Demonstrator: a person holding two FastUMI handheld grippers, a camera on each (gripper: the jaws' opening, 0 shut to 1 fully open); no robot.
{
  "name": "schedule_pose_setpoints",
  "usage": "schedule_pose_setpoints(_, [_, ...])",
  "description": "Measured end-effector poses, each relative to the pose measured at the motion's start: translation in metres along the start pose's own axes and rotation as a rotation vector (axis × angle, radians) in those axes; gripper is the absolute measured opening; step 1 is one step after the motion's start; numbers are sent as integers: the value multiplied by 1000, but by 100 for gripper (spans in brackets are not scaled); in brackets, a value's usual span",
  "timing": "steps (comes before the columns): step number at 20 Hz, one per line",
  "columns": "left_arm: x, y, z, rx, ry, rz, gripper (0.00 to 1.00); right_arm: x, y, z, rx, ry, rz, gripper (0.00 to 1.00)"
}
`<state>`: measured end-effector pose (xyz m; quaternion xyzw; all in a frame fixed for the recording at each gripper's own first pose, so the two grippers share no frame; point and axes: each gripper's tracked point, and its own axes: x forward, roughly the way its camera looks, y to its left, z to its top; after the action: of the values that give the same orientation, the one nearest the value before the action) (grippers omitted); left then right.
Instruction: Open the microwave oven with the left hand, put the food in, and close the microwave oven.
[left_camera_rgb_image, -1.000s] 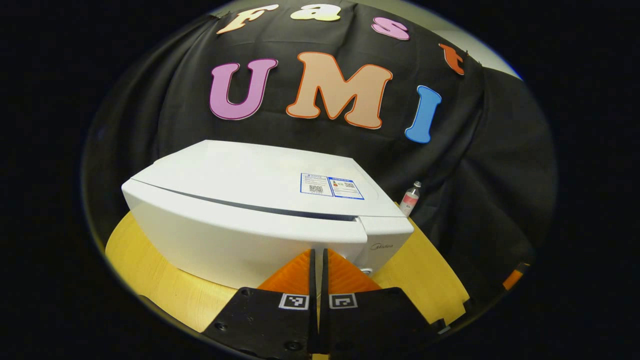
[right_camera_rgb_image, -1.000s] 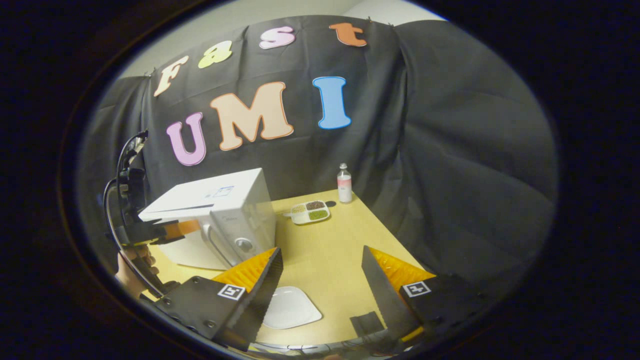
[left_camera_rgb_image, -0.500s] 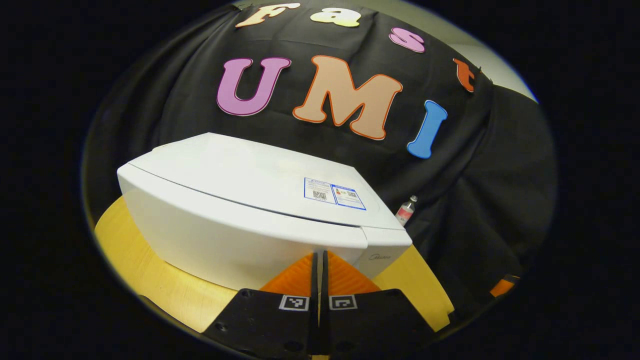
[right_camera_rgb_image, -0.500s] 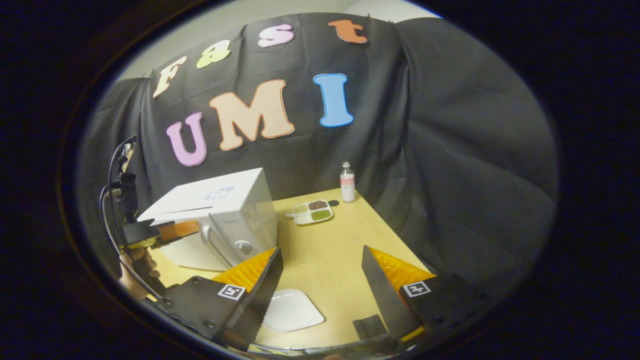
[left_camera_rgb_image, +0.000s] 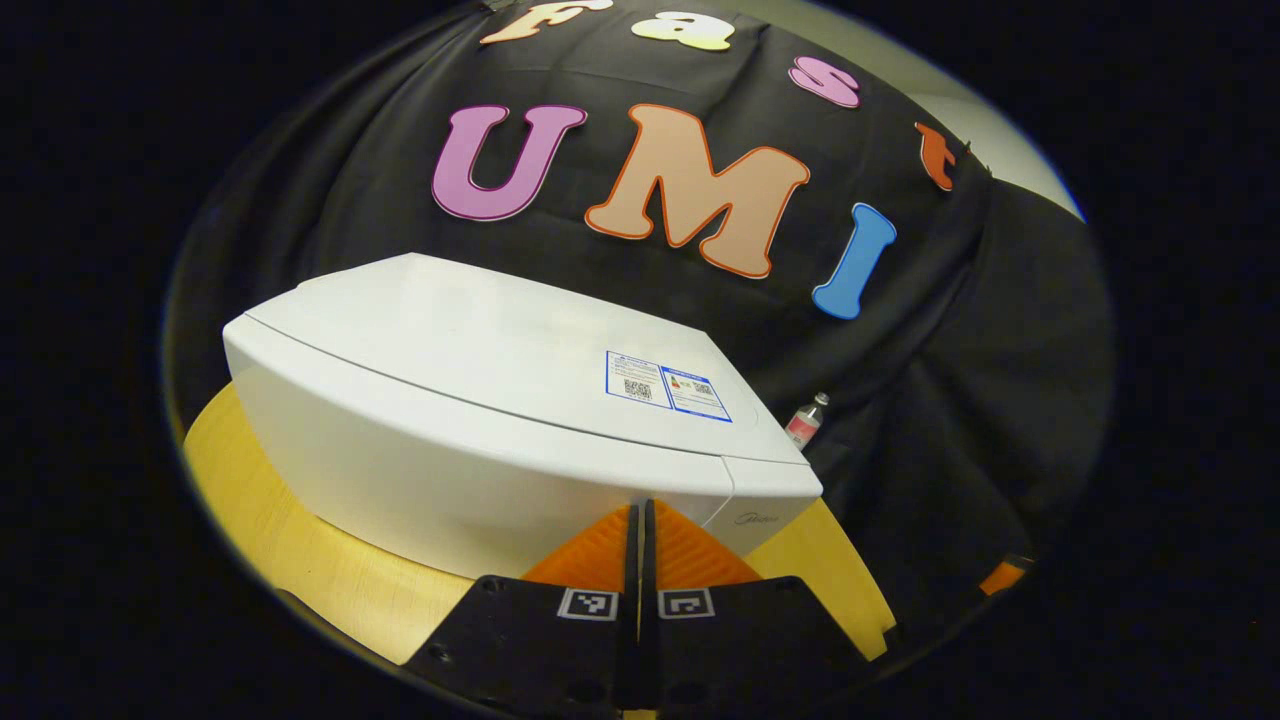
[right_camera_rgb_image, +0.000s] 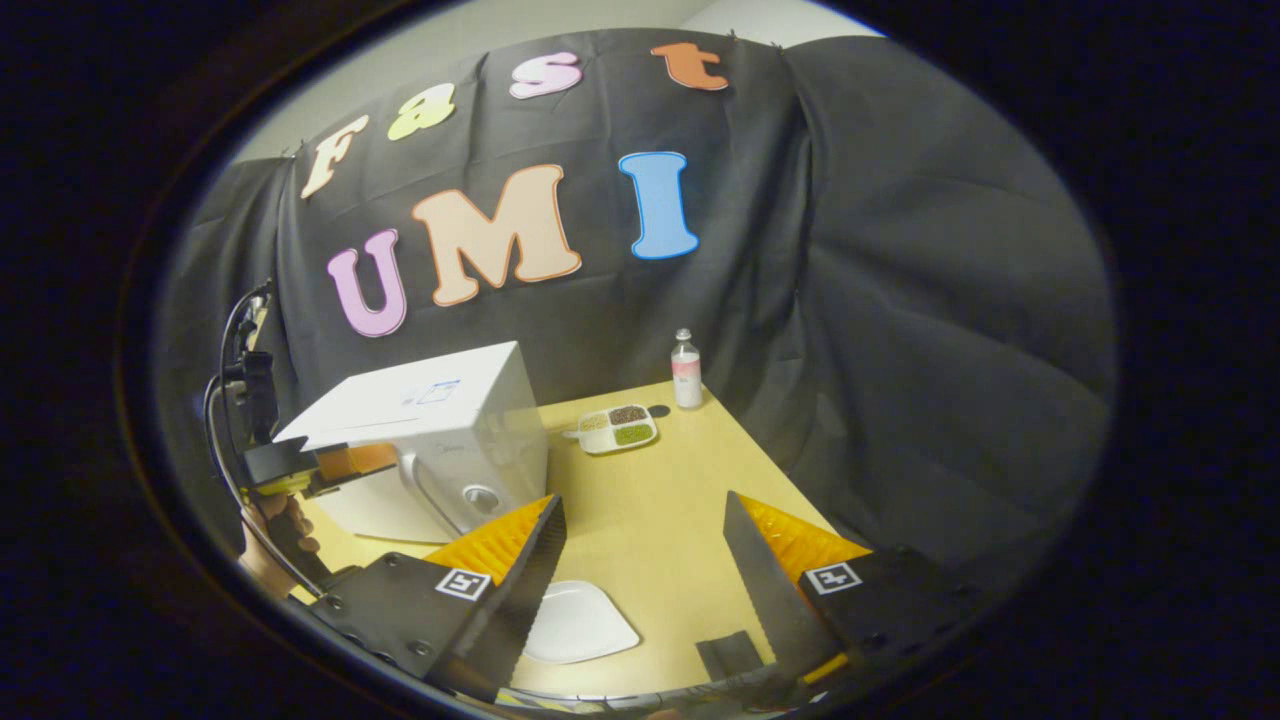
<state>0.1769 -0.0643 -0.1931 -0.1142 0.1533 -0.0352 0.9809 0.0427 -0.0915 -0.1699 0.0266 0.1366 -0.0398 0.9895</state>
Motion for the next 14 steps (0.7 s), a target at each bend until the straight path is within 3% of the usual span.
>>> schedule_pose_setpoints(6, [-4,0,2,-17,5,-18,0,-8,5,-1,-4,2,12,92])
schedule_pose_setpoints(10, [-27,4,14,48,-36,-5,1,-11,13,-1,-16,1,35,92])
schedule_pose_setpoints(12, [-42,2,15,84,-43,-7,8,-13,18,1,-18,-7,47,92])
schedule_pose_setpoints(14, [-60,2,17,130,-60,-3,24,-15,19,3,-25,-12,53,92])
